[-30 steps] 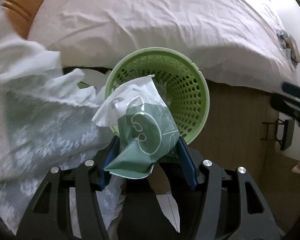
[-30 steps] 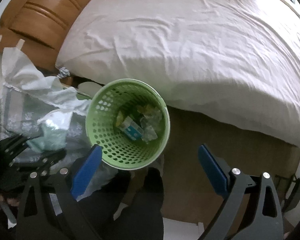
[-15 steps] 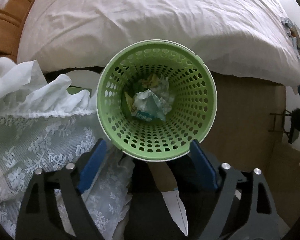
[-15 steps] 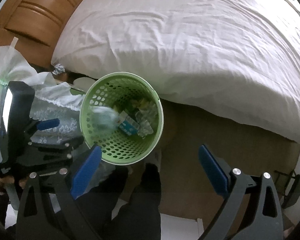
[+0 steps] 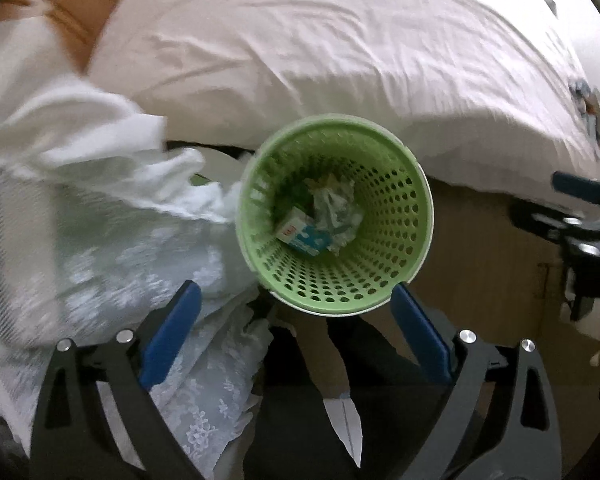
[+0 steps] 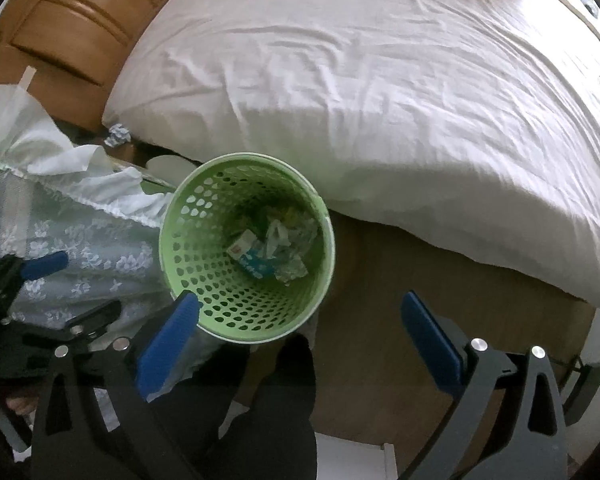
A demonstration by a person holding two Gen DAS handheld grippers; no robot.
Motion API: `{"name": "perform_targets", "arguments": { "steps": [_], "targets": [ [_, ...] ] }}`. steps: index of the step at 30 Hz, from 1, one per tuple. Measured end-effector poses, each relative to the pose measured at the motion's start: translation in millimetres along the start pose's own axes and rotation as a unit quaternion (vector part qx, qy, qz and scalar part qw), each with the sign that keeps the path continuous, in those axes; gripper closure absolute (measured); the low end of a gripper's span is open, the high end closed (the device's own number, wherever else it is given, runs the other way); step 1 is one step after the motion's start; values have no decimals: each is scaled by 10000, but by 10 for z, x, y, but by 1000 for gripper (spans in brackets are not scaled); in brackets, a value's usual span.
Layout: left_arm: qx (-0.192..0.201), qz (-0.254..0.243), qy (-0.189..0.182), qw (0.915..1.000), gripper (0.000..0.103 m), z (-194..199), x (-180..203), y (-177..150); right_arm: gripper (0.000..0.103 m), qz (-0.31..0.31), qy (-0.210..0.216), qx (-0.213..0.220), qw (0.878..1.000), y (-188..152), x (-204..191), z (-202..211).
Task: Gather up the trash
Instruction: 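Move the right tool over the bed to the yellow sponge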
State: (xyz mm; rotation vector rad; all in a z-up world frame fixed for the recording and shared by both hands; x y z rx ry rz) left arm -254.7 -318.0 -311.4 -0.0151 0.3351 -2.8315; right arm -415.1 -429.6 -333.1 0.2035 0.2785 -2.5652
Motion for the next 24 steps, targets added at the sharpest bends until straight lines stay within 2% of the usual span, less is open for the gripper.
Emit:
{"name": "perform_targets", "arguments": {
  "steps": [3, 6, 9, 14, 15, 16, 17, 18, 21, 24],
  "targets": [
    [263, 284, -52, 9992, 11, 251, -226, -216, 3, 380, 32, -61, 9993, 79, -206, -18],
    [481, 753, 88, 9960, 8, 446, -575, -538, 3, 770, -11, -52, 9970, 95, -402, -25],
    [537, 1387, 164, 9887, 8, 543, -974, -938, 3, 1628, -101, -36, 9866, 113, -856, -16],
    [425, 2576, 236, 9650, 8, 573, -1587, -1653, 3, 2551, -150, -90, 9668, 92, -1408, -13],
    [419, 2880, 233, 9564, 8, 582, -1717, -1832, 3, 2827, -216, -102, 9589, 87, -1568, -6],
    [424, 3034, 221, 9517, 8, 585, -1785, -1924, 3, 2993, -258, -102, 9538, 80, -1674, 1],
    [435, 3277, 203, 9436, 8, 592, -1877, -2054, 3, 3057, -273, -103, 9517, 58, -1748, 5],
    [447, 3424, 197, 9383, 8, 591, -1933, -2128, 3, 3248, -292, -122, 9453, 56, -1874, 17],
    [521, 3950, 41, 9172, 8, 581, -2100, -2357, 3, 3501, -254, -160, 9362, 40, -2152, 37],
    [594, 4198, -47, 9057, 8, 569, -2170, -2459, 3, 3663, -267, -169, 9300, 26, -2333, 76]
  ]
}}
Point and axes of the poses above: each gripper's, at about its wrist camera, not at the fingertips, and z roughly against the way its jaws point, x to its right, y to its top, the point moved 6 cm from there along -z, roughly the way its jaws point, and after that the axes turned 15 degrees about -x, right-handed, at the moved point
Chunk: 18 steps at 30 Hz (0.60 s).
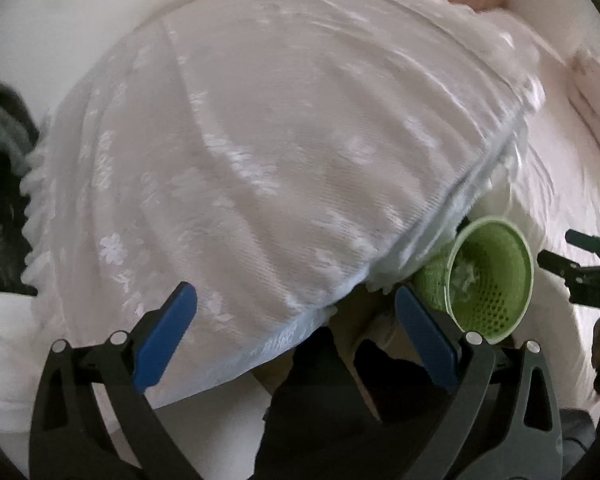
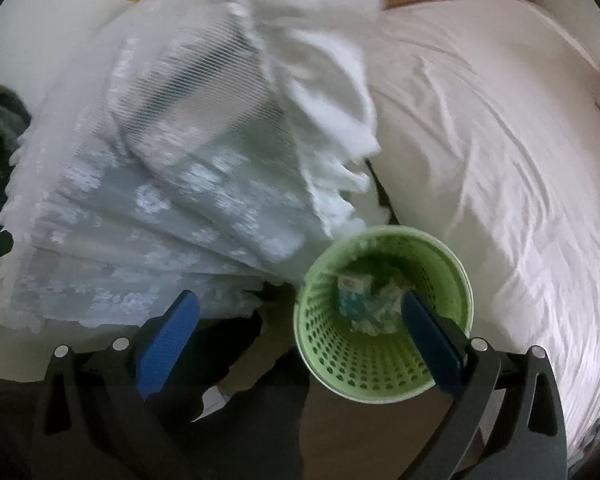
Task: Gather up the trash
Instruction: 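Move the right tool over the bed to the yellow sponge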
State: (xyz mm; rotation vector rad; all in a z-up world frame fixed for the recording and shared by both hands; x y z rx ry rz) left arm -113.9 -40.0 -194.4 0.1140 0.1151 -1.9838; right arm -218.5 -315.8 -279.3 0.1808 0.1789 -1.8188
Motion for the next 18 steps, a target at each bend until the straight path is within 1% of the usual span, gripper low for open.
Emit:
{"name": "perform_targets", "arguments": {
  "steps": [2, 3, 5, 7, 8, 10, 11, 13, 16, 18],
  "targets": [
    [95, 110, 11, 9999, 8, 25, -88, 52, 3, 140, 97, 10, 9999, 102, -161, 117],
    [164, 172, 3, 9997, 8, 59, -127, 104, 3, 235, 173, 81, 9995, 156, -259, 231],
    [290, 309, -92, 9991, 8, 134, -183, 230, 3, 387, 239, 218, 9987, 259, -393, 405],
    [459, 425, -252, 9977, 8, 254, -326, 408, 3, 599, 221, 464, 9969, 417, -613, 654],
    [567, 480, -291, 9968, 8, 320, -399, 497, 3, 641, 214, 523, 9963, 462, -660, 709],
    [724, 518, -355, 9954, 8, 400, -482, 659, 3, 769, 223, 770, 9938, 680, -905, 905],
    [798, 527, -387, 9947, 8, 434, -546, 775, 3, 788, 235, 819, 9932, 737, -961, 939],
    [881, 557, -382, 9938, 8, 481, -644, 962, 3, 830, 216, 960, 9917, 999, -1182, 1035],
    [1004, 626, -372, 9923, 8, 545, -832, 1258, 3, 813, 172, 1010, 9914, 1284, -1380, 1074],
    [1152, 732, -298, 9902, 8, 579, -1017, 1437, 3, 793, 186, 1004, 9916, 1631, -1595, 1074]
  ]
}}
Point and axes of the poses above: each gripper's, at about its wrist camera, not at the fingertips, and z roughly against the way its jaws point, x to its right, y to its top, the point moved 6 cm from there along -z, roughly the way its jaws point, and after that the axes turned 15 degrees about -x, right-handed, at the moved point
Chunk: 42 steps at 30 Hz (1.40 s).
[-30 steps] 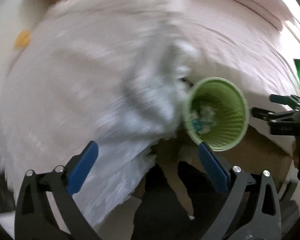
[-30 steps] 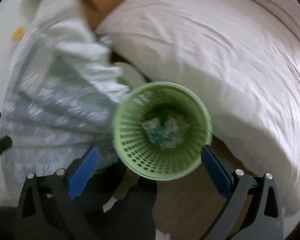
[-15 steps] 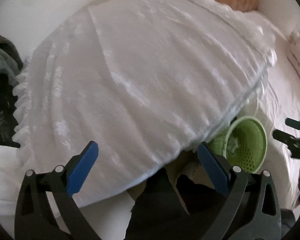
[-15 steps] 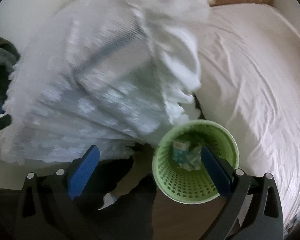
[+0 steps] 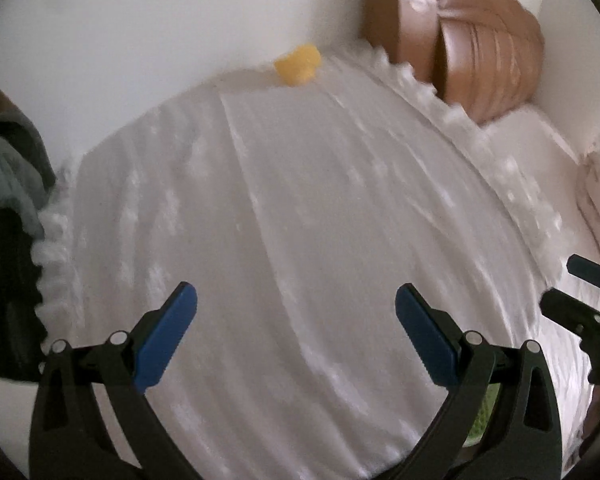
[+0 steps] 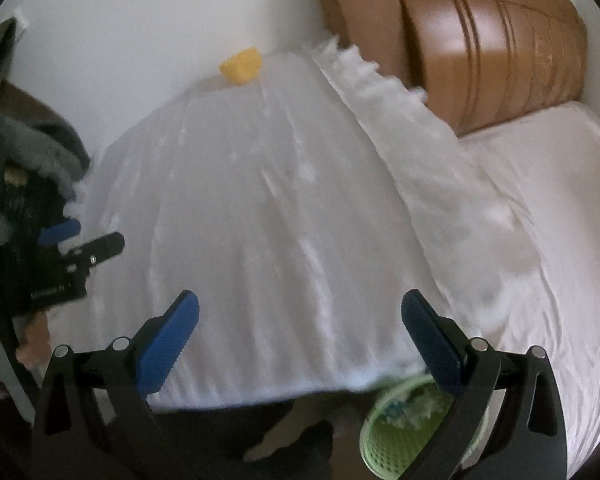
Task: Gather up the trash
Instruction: 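Move the right tool over the bed to the yellow sponge, then grasp the yellow sponge with the right tool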
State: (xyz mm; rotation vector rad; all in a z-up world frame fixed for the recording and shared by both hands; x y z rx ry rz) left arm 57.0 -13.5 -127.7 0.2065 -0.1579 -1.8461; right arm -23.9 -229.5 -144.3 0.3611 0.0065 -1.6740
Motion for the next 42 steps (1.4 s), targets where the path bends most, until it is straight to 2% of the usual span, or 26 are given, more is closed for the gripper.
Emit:
{"name": "perform_targets", "arguments": {
  "steps": [4, 6, 8, 10, 13, 16, 20, 22, 28, 31, 33, 35, 42],
  "targets": [
    [91, 146, 146, 9997, 8, -109, -321, 341, 3, 14, -64, -82, 9999, 535, -183, -117],
    [83, 233, 159, 9996, 8, -207, -466, 464, 3, 88, -132, -69, 9999, 976, -352, -159],
    [18, 352, 114, 9993, 8, -346, -637, 627, 3, 169, -196, -64, 9996, 1295, -494, -221],
    [-15, 479, 71, 9988, 8, -442, -781, 747, 3, 371, -291, -96, 9988, 1763, -716, -355],
    [-78, 629, 12, 9980, 8, -565, -973, 885, 3, 572, -388, -199, 9974, 2089, -862, -516],
    [-123, 725, -122, 9972, 8, -641, -1102, 968, 3, 890, -547, -495, 9933, 2592, -1177, -869],
    [-233, 936, -471, 9942, 8, -791, -1187, 1178, 3, 1106, -828, -655, 9882, 2980, -1343, -1139],
    [-278, 974, -594, 9931, 8, -847, -1178, 1300, 3, 1037, -1136, -725, 9854, 3238, -1340, -1319],
    [-164, 883, -527, 9946, 8, -860, -1146, 1541, 3, 705, -1156, -875, 9869, 3563, -1275, -1606],
    [-156, 918, -591, 9939, 8, -854, -1145, 1565, 24, 543, -1078, -939, 9882, 3650, -1233, -1705],
    [-166, 899, -571, 9942, 8, -859, -1132, 1566, 57, 494, -891, -935, 9904, 3675, -1239, -1712],
    [-181, 863, -543, 9946, 8, -860, -1125, 1560, 75, 476, -762, -879, 9921, 3681, -1250, -1682],
    [-137, 783, -536, 9954, 8, -784, -1036, 1538, 79, 651, -725, -570, 9936, 3573, -1327, -1419]
  ]
}}
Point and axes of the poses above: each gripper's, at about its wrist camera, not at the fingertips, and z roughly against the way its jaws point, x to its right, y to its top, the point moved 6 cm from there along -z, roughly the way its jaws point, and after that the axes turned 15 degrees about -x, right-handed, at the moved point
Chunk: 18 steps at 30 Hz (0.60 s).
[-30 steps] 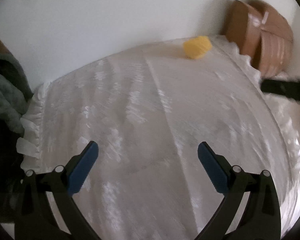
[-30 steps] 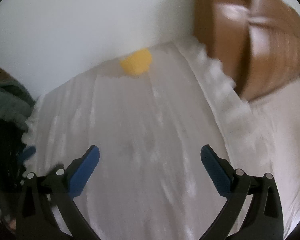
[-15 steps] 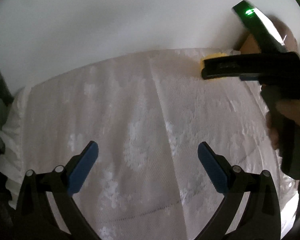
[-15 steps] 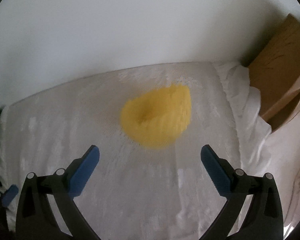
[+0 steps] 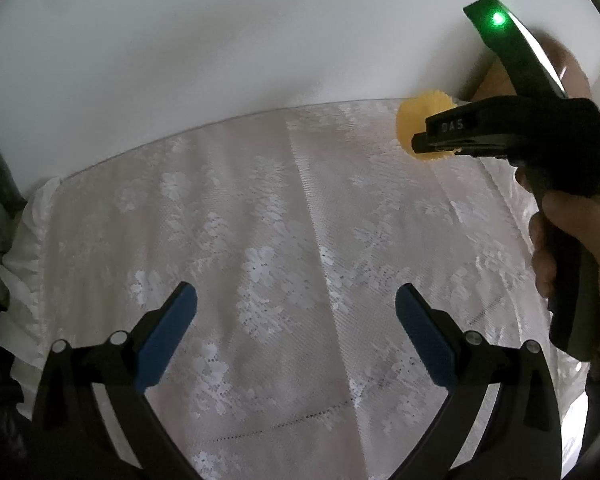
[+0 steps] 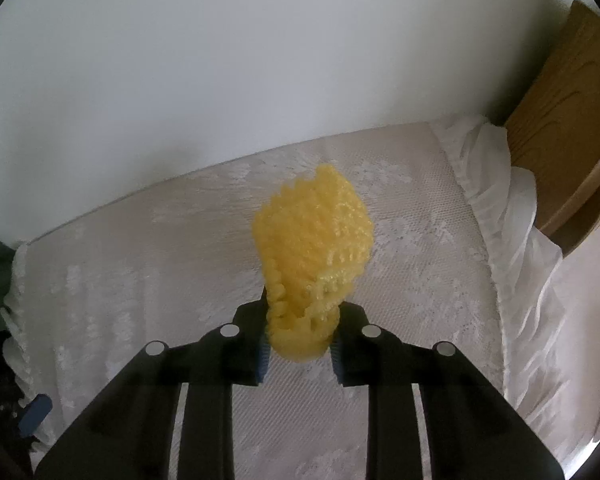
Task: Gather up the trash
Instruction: 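Grasp the yellow sponge with the right tool, then carry the yellow sponge to the wastebasket and open the right tool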
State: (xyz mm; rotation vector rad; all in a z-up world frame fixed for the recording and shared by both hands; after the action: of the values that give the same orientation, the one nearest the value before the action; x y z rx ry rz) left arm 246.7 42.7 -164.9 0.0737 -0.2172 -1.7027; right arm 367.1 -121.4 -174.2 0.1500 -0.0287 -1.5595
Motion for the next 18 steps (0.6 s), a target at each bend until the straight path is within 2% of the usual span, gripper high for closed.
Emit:
{"name": "perform_targets", "arguments": {
  "steps": [5, 8, 11, 12, 14, 18],
  "targets": [
    [124, -80, 9, 9999, 8, 182, 58, -192, 79, 207, 166, 256, 9993, -297, -138, 285],
    [175, -113, 14, 9998, 8, 319, 84, -381, 79, 372, 258, 440, 9980, -684, -163, 511],
    [211, -219, 48, 9995, 8, 470, 127, -687, 79, 489, 462, 609, 9959, -1290, -239, 730],
    [238, -281, 72, 9993, 8, 523, 155, -812, 79, 506, 484, 633, 9955, -1354, -278, 770],
    [291, -439, 116, 9985, 8, 635, 233, -1093, 79, 536, 545, 694, 9947, -1781, -249, 887],
    [351, -758, 200, 9963, 8, 767, 438, -1596, 79, 524, 644, 766, 9936, -2416, -193, 1023]
  ]
}}
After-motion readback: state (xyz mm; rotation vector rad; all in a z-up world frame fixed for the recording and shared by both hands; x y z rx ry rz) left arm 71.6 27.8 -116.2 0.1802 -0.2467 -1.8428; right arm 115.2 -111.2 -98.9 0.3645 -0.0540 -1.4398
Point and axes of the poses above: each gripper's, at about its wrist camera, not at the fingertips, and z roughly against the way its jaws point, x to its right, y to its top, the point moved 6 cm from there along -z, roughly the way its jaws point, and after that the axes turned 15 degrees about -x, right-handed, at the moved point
